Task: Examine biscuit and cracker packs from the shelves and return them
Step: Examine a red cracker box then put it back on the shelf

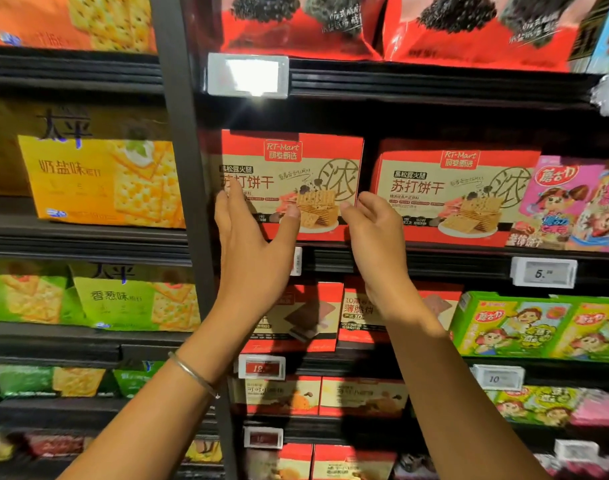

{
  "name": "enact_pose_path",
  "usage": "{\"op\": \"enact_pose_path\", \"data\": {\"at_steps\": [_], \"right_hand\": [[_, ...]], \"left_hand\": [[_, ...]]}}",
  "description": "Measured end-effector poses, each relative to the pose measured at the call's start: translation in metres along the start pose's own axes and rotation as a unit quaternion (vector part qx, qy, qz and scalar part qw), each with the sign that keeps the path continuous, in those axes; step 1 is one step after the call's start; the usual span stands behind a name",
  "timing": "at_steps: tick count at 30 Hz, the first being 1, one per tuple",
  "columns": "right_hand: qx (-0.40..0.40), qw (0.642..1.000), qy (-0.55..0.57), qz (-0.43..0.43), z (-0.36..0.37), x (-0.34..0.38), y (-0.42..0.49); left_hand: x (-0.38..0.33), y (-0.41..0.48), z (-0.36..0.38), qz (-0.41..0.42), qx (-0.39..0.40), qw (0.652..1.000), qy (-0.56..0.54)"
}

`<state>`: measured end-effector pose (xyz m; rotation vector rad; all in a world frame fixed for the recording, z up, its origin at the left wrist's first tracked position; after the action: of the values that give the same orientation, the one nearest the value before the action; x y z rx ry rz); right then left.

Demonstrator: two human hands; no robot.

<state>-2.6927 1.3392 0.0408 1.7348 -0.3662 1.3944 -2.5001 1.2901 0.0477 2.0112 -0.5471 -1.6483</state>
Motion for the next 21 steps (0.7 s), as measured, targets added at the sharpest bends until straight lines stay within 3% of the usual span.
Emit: {"op": "enact_pose_path", "data": {"at_steps": [5, 13, 16, 21], "right_hand": [[-0.051, 0.998, 0.007, -0.031, -0.004, 0.002, -0.010], [-0.021, 0.998, 0.049, -0.023, 0.005, 0.007, -0.007], [-0.018, 0.994, 0.098, -0.054, 0.001, 0.013, -0.012], [-0.082, 0.976, 0.193, -0.058, -0.033, 0.013, -0.026]], "left_hand": [[0.011, -0.002, 0.004, -0.001, 0.025, 0.999, -0.023], [0.009, -0.003, 0.007, -0.008, 0.054, 0.998, -0.044], [0.006, -0.005, 0.007, -0.003, 0.060, 0.995, -0.077], [0.013, -0.002, -0.009, 0.022, 0.019, 0.997, -0.073]]}}
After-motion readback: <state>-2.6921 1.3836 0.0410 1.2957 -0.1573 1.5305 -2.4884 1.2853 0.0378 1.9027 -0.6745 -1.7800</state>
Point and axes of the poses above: each hand's wrist, its own y-axis towards the middle knuckle, its own z-axis out of the palm, x = y × z, the point moved 8 cm from there along y, towards the middle knuckle, and after that the axes turned 6 degrees about -x, right-handed, at the moved point
